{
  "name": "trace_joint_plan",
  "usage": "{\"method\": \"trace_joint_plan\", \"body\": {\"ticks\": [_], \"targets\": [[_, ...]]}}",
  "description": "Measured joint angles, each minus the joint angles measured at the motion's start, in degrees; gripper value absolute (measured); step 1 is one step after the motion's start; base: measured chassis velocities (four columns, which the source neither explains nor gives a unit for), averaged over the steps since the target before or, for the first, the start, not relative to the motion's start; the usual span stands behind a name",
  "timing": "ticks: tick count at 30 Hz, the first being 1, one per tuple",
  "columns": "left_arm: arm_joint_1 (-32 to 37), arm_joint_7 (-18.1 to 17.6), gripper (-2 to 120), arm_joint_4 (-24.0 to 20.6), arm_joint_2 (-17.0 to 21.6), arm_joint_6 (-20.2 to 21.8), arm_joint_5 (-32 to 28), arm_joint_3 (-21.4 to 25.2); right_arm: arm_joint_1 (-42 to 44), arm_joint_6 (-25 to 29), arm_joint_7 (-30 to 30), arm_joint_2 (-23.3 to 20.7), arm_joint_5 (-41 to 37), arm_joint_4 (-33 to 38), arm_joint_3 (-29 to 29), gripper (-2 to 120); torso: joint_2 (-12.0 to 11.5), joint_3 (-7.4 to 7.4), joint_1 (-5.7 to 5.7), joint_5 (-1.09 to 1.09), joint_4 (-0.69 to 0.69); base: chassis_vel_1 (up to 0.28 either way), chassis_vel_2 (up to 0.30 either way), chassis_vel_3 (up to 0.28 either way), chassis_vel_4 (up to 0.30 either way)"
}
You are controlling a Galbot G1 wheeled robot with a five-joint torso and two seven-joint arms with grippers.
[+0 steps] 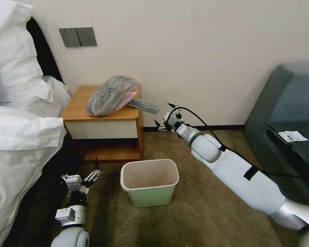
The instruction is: Pick up the garbage bag from the table and place it over the trash can.
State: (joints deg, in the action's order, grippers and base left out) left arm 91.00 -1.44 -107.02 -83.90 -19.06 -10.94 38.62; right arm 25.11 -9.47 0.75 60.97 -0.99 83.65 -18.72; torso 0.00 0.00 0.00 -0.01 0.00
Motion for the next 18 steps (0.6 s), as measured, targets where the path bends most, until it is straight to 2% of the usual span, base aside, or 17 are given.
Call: {"method": "trace_joint_plan", "body": {"ticks": [10,18], "targets": [[-0.47,0.0,100,0.52,-0.57,-0.03,-0.02,0.01,-3.68,0.88,0.37,3.68,0.38,-5.18,-2.08,100,0.0,0.0,0.0,0.01,0.0,0.0,0.0,0.0,0.0],[-0.52,0.0,100,1.41,-1.08,-0.03,0.27,-0.2,-9.1,1.64,-0.45,5.95,0.28,-8.92,-6.72,100,0.0,0.0,0.0,0.0,0.0,0.0,0.0,0.0,0.0]]}}
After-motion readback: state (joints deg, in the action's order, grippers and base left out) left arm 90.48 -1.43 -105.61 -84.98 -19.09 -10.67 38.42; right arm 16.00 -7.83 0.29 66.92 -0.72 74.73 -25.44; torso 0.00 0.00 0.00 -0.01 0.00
